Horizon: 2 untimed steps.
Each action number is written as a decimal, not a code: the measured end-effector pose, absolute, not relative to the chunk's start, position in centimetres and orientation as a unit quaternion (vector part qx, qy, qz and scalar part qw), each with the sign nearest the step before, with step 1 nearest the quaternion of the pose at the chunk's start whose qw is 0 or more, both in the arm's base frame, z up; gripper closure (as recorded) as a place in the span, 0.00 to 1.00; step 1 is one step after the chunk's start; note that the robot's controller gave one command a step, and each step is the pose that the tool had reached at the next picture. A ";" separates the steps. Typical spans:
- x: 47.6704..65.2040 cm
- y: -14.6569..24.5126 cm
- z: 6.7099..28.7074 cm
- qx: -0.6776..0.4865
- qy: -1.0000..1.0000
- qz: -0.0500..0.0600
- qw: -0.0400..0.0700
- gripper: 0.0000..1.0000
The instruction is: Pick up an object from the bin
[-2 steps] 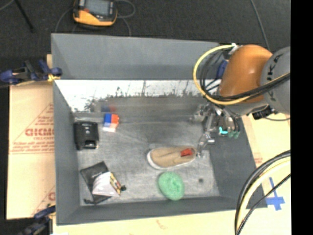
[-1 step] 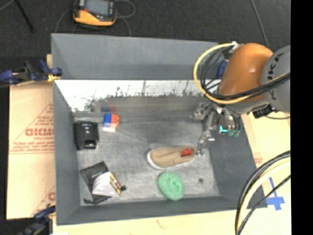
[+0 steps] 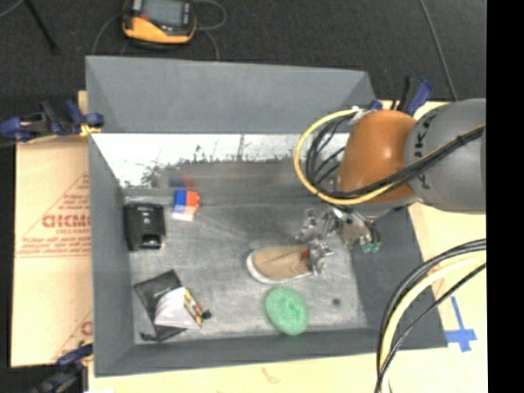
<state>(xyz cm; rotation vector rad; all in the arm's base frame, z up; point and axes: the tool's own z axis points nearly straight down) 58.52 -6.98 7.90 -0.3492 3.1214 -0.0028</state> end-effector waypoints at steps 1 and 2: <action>58.5 -7.0 7.9 -0.112 0.994 -0.001 0.000 1.00; 57.2 -6.9 21.7 -0.144 0.990 -0.001 0.002 1.00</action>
Offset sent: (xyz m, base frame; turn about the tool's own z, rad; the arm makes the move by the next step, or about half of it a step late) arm -0.0143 0.0020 0.1373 -0.0693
